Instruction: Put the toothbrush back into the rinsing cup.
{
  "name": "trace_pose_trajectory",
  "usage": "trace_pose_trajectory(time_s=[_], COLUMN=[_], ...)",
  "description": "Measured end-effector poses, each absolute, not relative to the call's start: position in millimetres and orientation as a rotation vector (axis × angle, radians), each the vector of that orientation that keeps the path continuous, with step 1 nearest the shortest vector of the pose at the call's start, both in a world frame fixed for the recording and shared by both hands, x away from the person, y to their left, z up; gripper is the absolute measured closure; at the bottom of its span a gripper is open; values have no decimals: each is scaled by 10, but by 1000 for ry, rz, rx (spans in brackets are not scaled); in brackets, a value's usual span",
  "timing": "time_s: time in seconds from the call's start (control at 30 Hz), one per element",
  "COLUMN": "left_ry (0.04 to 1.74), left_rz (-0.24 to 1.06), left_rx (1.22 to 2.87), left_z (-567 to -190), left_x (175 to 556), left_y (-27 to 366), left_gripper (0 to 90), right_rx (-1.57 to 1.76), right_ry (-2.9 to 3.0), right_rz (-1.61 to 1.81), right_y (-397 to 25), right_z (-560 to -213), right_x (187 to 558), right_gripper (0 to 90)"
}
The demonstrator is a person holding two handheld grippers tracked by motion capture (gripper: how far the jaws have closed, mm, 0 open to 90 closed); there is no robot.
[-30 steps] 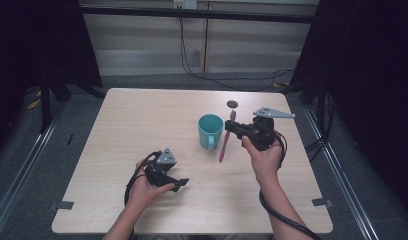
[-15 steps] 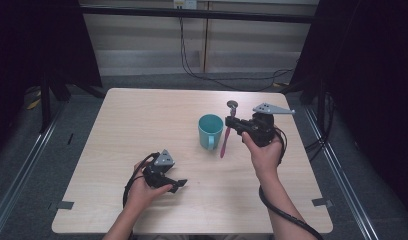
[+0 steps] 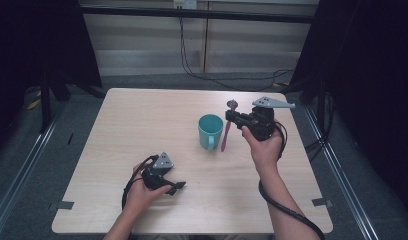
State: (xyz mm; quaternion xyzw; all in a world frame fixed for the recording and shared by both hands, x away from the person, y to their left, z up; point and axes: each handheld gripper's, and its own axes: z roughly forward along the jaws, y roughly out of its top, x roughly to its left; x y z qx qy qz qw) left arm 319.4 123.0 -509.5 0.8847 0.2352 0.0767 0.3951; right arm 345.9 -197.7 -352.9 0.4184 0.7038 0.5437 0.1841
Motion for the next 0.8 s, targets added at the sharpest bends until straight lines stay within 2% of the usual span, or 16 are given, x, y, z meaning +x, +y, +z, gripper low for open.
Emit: trace_pose_trajectory(time_s=[0.8], left_ry=[608], left_rz=[233], left_rx=[2260], left_z=[-5096], left_x=[3140], left_y=[1212], left_gripper=[148], right_rx=[1158], right_ry=[1949], right_rz=[1524], right_y=[-2002], right_z=[-3357], right_x=[3534], right_gripper=[846])
